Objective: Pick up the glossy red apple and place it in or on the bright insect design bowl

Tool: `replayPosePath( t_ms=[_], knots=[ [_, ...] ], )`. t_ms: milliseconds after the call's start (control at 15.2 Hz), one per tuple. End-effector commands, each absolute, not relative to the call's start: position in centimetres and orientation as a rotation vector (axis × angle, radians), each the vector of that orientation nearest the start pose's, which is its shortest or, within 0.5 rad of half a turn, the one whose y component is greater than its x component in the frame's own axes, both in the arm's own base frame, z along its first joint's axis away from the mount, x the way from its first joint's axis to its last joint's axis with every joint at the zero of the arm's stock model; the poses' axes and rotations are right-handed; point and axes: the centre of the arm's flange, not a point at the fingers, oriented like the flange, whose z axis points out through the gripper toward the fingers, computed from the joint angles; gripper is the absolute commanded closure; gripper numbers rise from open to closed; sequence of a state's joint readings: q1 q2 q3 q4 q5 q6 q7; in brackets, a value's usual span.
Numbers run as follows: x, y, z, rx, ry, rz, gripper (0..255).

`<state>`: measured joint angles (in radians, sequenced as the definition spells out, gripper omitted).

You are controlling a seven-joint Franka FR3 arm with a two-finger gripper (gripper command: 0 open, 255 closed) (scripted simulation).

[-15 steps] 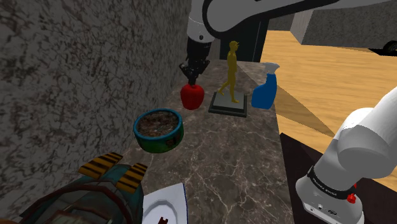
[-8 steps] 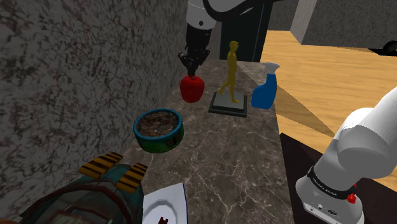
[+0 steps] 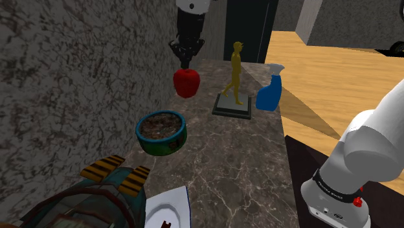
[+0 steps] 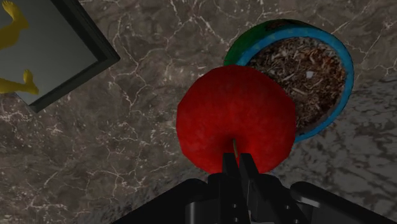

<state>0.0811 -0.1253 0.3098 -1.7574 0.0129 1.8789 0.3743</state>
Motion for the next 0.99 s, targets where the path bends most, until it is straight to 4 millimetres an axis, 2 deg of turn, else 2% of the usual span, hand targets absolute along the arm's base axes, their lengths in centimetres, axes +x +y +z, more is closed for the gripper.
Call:
replayPosePath(
  t_ms=[0,528,924],
  knots=[
    [50.4,24.4,64.1,-3.054,-0.023,-0.358,255],
    [53.4,33.9,68.4,-3.054,-0.023,-0.358,255],
    [53.4,33.9,65.2,-3.054,-0.023,-0.358,255]
  ],
)
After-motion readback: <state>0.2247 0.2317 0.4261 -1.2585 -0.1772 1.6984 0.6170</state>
